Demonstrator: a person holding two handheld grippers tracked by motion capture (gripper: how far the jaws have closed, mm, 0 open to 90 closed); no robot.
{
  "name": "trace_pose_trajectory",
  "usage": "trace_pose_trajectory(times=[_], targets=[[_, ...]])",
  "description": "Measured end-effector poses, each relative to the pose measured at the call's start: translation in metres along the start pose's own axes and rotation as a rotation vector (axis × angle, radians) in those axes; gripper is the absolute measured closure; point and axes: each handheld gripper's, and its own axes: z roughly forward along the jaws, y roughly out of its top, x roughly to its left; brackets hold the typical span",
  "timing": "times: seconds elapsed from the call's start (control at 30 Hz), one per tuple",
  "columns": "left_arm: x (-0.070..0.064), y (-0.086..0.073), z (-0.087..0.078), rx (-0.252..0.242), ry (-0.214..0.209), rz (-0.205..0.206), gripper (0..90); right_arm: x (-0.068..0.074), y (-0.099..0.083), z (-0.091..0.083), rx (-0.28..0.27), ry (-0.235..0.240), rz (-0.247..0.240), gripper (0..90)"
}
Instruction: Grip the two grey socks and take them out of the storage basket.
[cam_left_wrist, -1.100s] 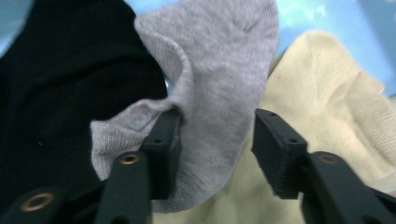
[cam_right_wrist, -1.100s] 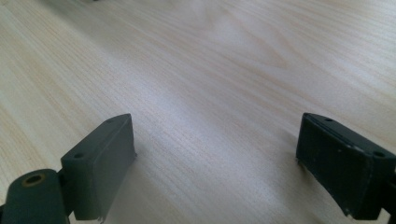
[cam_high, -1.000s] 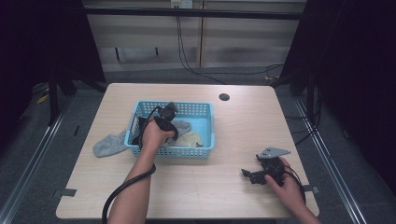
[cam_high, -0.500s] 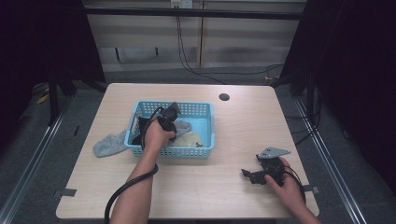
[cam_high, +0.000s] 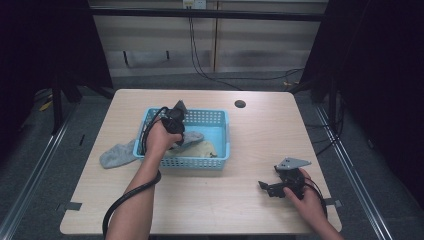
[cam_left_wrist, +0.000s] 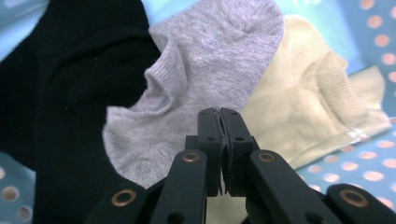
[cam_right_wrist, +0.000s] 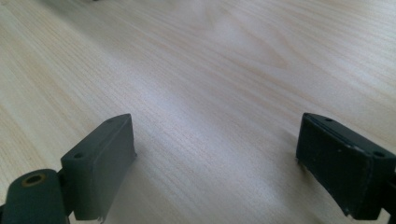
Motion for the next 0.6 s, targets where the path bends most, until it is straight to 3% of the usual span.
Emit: trace_pose_trajectory(times=[0.6], targets=[[-0.001, 0.007, -0.037, 0.004, 0.001, 0.006, 88.2, 0.0, 0.0, 0.0, 0.0, -0.001, 0.005, 10.9]])
